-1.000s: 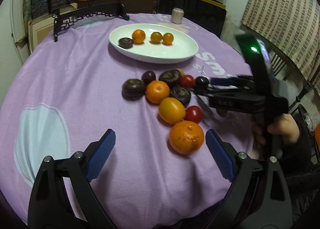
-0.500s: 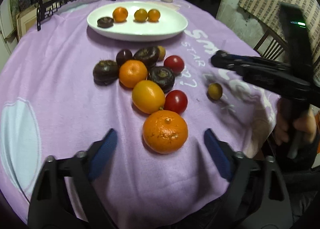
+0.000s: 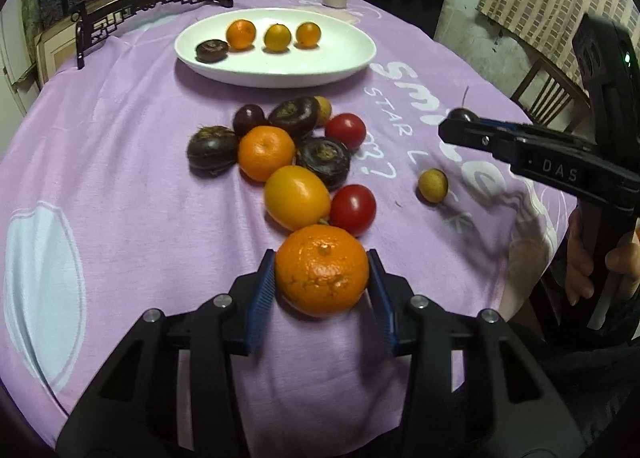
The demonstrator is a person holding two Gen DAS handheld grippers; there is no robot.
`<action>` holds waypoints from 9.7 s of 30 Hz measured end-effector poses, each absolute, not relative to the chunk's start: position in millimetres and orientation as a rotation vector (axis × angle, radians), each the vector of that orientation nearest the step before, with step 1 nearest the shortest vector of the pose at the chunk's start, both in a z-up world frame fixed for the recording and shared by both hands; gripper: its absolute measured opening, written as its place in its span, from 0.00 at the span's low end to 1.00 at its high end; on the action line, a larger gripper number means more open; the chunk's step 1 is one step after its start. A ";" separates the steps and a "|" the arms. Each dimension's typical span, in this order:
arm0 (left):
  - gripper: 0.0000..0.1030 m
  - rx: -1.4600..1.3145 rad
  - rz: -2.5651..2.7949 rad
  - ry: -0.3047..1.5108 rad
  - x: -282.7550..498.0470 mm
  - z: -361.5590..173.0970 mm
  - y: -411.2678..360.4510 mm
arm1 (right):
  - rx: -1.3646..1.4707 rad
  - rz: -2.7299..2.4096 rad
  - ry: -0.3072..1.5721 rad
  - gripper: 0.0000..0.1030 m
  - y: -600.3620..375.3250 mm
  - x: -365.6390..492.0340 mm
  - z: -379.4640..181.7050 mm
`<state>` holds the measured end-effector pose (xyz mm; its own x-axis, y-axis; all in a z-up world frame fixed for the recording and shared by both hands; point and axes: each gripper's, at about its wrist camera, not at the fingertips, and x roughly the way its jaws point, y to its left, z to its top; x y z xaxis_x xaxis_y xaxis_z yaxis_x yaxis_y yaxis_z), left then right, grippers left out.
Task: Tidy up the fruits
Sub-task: 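Grasp a large mandarin with the left gripper while the right grasps a dark cherry, then place the mandarin and the dark cherry onto the white plate, opening both grippers, then grasp a yellow tomato with the left gripper while the right grasps a red tomato, then place the mandarin and red tomato onto the white plate, opening both grippers, then grasp a dark round fruit with the right gripper, then grasp a mandarin with the left gripper while the right holds the dark fruit, then lower the mandarin and dark fruit onto the white plate, opening both grippers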
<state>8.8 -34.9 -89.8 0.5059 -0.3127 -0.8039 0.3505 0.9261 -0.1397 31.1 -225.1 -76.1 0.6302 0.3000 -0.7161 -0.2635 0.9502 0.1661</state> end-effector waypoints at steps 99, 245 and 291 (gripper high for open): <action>0.83 -0.013 -0.282 0.880 21.2 -80.4 18.8 | -0.124 0.374 0.933 0.29 -150.6 82.8 -99.8; 0.53 0.033 -0.283 0.938 88.6 -91.3 -39.1 | 0.056 0.297 0.812 0.40 -240.4 8.2 -59.0; 0.36 -0.091 -0.156 0.882 276.3 -34.6 -15.5 | 0.035 0.152 0.809 0.40 -207.9 239.4 -52.6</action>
